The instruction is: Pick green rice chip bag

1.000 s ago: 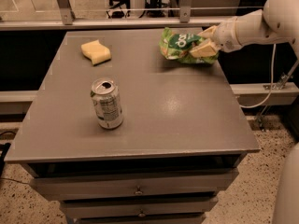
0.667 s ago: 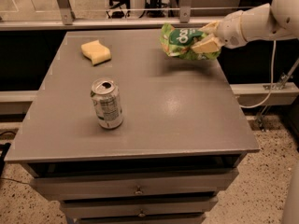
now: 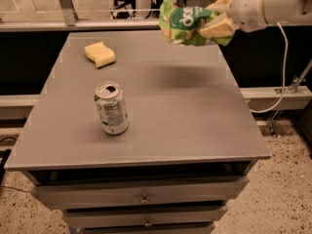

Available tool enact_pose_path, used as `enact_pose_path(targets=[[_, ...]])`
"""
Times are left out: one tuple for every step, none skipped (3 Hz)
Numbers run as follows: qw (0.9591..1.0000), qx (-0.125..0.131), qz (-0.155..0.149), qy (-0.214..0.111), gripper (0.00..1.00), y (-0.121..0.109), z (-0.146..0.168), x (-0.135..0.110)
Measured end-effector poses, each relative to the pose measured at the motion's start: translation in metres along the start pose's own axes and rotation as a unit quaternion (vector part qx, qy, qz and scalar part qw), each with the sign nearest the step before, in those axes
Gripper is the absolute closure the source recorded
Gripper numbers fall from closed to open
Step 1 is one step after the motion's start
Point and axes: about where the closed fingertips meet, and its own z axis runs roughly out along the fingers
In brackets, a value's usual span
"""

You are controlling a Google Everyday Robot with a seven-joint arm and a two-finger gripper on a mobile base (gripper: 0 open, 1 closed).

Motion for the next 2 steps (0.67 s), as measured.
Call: enact_pose_path(targets=[[0.9993,0.032,-0.017,0.009,1.00,-0.0096,-0.0347,-0.0502],[0.9993,0.032,-0.017,0.009,1.00,-0.0096,-0.0347,-0.0502]])
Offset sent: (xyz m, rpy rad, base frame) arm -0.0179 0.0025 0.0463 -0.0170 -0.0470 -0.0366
